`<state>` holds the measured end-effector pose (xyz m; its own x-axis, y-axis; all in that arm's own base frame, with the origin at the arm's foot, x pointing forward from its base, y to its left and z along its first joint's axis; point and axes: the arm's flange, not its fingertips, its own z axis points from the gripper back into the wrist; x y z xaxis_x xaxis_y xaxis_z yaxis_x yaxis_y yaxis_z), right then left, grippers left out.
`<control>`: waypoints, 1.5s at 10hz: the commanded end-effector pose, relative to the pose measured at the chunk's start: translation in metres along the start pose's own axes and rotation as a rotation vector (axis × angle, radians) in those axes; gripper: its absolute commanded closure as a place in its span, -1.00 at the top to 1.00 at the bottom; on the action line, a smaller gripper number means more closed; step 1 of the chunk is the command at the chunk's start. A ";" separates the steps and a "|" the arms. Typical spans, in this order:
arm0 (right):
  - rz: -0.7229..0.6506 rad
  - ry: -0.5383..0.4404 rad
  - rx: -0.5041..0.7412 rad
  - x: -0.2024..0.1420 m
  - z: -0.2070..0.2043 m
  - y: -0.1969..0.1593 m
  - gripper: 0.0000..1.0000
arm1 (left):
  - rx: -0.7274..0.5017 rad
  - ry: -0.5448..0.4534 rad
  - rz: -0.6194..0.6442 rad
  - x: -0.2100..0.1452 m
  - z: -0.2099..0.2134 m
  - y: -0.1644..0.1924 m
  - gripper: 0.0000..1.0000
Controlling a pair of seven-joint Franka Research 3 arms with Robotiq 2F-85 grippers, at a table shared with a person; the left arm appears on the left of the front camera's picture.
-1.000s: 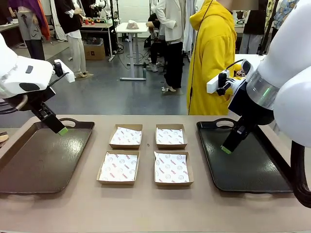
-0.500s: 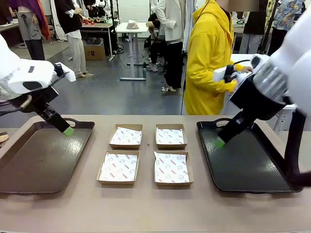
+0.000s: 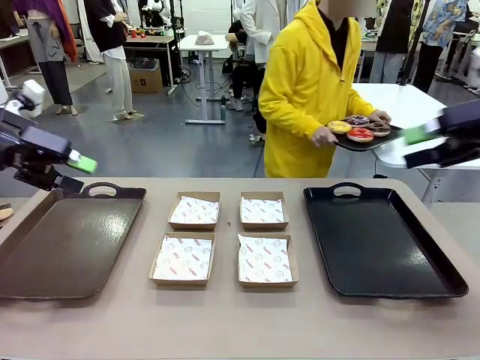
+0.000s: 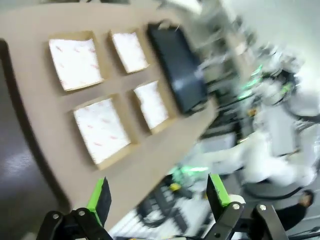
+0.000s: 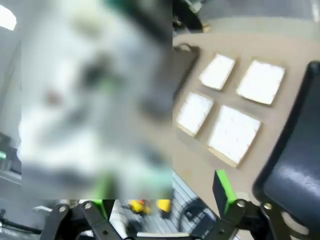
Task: Individually package the donuts and arrange them on the tray.
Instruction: Pick up one Paper togo box.
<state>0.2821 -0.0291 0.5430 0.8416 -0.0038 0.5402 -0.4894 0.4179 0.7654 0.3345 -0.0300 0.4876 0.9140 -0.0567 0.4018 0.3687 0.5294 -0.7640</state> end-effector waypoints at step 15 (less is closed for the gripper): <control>-0.368 0.044 0.270 -0.121 0.057 -0.156 1.00 | -0.219 -0.143 0.514 -0.058 0.060 0.150 1.00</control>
<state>0.2445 -0.1414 0.3863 0.9734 -0.0513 0.2234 -0.2126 0.1618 0.9636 0.3270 0.1032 0.3799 0.9592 0.2826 0.0027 -0.0795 0.2790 -0.9570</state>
